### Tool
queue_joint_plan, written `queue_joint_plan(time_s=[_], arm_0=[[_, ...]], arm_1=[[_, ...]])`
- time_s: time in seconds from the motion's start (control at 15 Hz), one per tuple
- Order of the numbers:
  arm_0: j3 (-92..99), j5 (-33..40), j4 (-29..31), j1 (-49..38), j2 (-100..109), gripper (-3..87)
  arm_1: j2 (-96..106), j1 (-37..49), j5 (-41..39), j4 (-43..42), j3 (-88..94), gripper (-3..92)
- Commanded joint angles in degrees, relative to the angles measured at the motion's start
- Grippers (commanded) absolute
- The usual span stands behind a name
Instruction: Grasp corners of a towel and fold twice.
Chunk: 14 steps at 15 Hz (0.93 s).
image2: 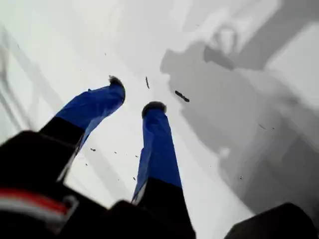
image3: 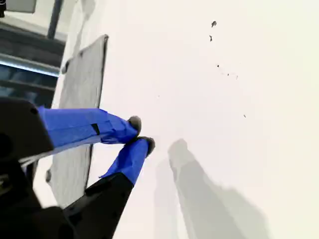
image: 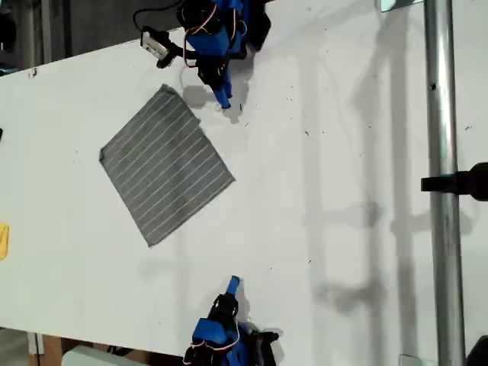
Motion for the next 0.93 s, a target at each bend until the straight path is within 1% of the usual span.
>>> queue_joint_plan(time_s=[0.0,0.4,0.53,0.6,0.67,0.73,0.87], arm_0=[[0.6,-31.8,0.1,-5.5,0.2,-2.5],[0.6,-31.9,0.1,-5.5,0.2,-2.6],[0.6,-32.5,0.1,-5.5,0.2,-2.6],[0.6,-33.4,0.1,-5.8,0.2,-2.3],[0.6,-35.8,0.1,-6.0,0.2,-0.6],[0.6,-35.6,0.1,-5.7,0.2,-2.7],[-1.8,-39.6,-0.6,-3.8,0.2,-2.9]], arm_1=[[0.1,5.4,-6.0,-0.6,-1.4,-0.2],[0.1,4.5,-6.0,-0.2,-1.4,-0.2],[0.1,5.4,-5.9,-0.2,-1.6,-0.2],[0.1,4.9,-5.9,-0.8,-2.0,-0.2],[0.1,4.8,-5.5,-1.1,-2.5,-0.2],[0.1,4.8,-5.4,-1.5,-3.6,-0.3],[0.1,6.2,-5.8,-0.5,-7.0,-0.3]])
